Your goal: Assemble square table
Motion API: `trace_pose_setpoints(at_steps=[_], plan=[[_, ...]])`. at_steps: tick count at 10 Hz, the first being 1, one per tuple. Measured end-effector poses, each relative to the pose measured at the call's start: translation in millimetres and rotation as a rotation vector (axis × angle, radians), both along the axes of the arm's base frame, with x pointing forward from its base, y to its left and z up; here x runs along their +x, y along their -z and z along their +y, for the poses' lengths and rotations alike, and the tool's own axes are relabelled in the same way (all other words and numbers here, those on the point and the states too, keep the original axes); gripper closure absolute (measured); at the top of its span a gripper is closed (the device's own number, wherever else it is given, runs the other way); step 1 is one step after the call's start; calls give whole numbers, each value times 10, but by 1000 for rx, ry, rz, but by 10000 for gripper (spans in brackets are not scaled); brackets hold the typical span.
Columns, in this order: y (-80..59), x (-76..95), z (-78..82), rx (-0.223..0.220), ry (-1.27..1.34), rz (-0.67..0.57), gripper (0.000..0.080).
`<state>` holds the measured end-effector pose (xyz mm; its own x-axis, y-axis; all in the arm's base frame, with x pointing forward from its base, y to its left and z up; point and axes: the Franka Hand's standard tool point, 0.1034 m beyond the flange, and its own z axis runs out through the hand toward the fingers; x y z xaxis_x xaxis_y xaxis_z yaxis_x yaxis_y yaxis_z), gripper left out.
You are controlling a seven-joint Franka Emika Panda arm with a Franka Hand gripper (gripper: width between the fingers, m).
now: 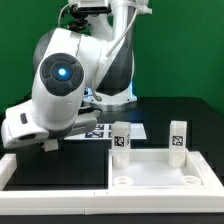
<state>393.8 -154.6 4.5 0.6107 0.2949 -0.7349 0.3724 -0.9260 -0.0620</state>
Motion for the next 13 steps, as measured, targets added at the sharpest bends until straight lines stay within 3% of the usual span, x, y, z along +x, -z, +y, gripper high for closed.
trace_pose_setpoints(at_steps=[5,7,8,9,13], plan=[[-14,14,6,2,-3,-3,510],[-390,220,108,67,-54,-38,509],[-688,321,147,76,-44,-40,509],[-888,383,196,77,-37,-46,509],[-883,468,189,168,-20,-300,509]])
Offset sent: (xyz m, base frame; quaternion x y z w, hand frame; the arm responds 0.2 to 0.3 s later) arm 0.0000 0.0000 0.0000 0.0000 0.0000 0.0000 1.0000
